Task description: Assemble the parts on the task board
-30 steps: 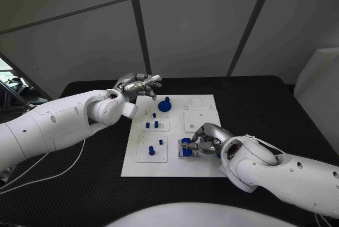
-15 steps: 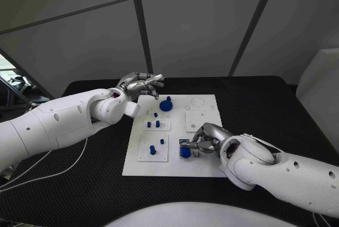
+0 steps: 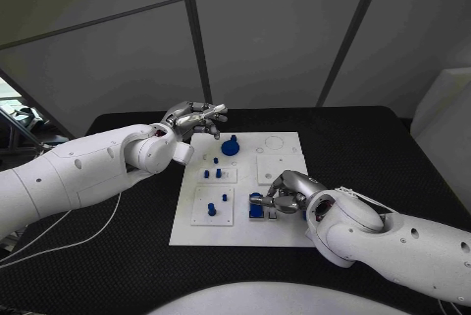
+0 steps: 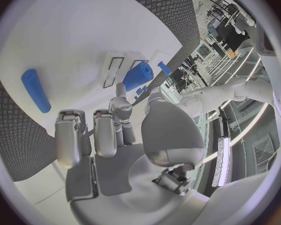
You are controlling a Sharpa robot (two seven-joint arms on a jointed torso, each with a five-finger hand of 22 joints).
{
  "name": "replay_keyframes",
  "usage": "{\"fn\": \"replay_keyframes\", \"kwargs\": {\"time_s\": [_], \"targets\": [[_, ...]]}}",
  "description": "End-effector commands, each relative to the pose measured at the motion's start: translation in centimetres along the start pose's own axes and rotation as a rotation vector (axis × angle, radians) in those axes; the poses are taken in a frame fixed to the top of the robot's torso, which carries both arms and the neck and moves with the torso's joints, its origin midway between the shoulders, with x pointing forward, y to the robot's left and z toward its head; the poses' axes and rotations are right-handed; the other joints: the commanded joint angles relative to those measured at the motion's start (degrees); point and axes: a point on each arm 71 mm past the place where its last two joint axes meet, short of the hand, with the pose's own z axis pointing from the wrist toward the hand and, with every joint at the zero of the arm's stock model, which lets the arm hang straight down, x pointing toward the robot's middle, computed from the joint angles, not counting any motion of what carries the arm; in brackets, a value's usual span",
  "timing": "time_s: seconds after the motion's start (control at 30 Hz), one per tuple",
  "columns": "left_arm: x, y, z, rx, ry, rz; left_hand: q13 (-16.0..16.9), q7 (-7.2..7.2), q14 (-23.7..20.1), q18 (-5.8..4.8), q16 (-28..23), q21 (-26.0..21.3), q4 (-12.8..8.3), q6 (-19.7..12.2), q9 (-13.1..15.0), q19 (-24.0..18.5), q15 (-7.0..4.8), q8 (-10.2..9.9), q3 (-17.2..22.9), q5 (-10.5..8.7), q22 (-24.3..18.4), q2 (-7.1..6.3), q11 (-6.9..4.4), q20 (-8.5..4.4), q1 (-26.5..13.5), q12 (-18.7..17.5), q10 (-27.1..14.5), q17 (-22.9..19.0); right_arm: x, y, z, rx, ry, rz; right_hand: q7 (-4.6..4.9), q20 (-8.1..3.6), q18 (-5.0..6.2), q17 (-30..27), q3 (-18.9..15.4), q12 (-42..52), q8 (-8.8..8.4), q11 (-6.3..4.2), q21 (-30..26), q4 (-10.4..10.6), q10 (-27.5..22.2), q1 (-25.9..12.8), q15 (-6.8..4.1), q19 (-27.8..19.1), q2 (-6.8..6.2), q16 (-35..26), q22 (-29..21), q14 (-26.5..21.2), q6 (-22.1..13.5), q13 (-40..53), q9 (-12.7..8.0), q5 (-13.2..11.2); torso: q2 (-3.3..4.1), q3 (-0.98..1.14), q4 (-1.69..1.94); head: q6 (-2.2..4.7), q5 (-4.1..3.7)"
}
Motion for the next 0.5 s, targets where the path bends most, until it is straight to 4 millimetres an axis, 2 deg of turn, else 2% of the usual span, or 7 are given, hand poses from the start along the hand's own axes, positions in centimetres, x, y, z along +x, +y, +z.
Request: {"fn": "replay_keyframes", "kwargs": {"time_s": [0.03,0.1,0.2,0.5], "targets": [[0.04,-0.15,0.02,0.004,0.004,-0.005,0.06,0.0,-0.2,2.36,-0.2,-0.29,0.06,-0.5,-0.01,0.22,0.38,0.31,-0.15,0.1,-0.05,0.54,0.03,0.2,0.12,0.36,-0.55,-0.09,-0.46,0.45,-0.32,-0.049,-0.045,-0.007,-0.18,-0.49,-0.94,0.48,0.44,0.8,0.52,-0.27,0.29,-0.52,0.77,3.84,-0.46,3.62,0.21,0.1,12.79,3.39,-0.08,1.02,0.46,1.59,0.0,0.0,-0.04,0.31,0.01],[0.05,-0.14,0.01,0.003,0.005,-0.005,0.06,0.0,-0.2,2.36,-0.2,-0.29,0.06,-0.5,-0.01,0.22,0.38,0.31,-0.15,0.1,-0.05,0.54,0.03,0.2,0.12,0.36,-0.55,-0.09,-0.52,0.51,-0.51,-0.059,-0.045,-0.009,-0.27,-0.57,-0.98,0.74,0.45,1.36,0.7,-0.37,0.41,-1.1,1.13,6.7,-0.52,3.75,0.34,0.22,12.92,3.43,-0.03,1.84,0.85,2.05,-0.03,-0.01,-0.01,0.33,-0.05],[0.04,-0.13,0.0,0.002,0.005,-0.005,0.06,0.0,-0.2,2.36,-0.2,-0.29,0.06,-0.5,-0.01,0.22,0.38,0.31,-0.15,0.1,-0.05,0.54,0.03,0.2,0.12,0.36,-0.55,-0.09,-0.57,0.58,-0.75,-0.07,-0.043,-0.012,-0.33,-0.6,-1.04,1.06,0.42,2.11,0.84,-0.42,0.57,-1.69,1.52,8.47,-0.6,3.91,0.28,0.37,13.09,3.48,0.05,2.68,1.09,2.17,-0.03,-0.01,-0.01,0.28,-0.03],[-0.01,-0.09,0.06,0.0,0.002,-0.005,0.06,0.0,-0.2,2.36,-0.2,-0.29,0.06,-0.5,-0.01,0.22,0.38,0.31,-0.15,0.1,-0.05,0.54,0.03,0.2,0.12,0.36,-0.55,-0.09,-0.44,0.71,-0.89,-0.081,-0.025,-0.056,-0.42,-0.64,-1.07,1.33,0.17,2.9,1.06,-0.5,0.65,-1.97,1.91,9.52,-0.65,4.0,0.17,0.5,13.18,3.53,0.27,3.55,1.35,2.26,-0.02,-0.05,0.07,0.27,-0.06]]}}
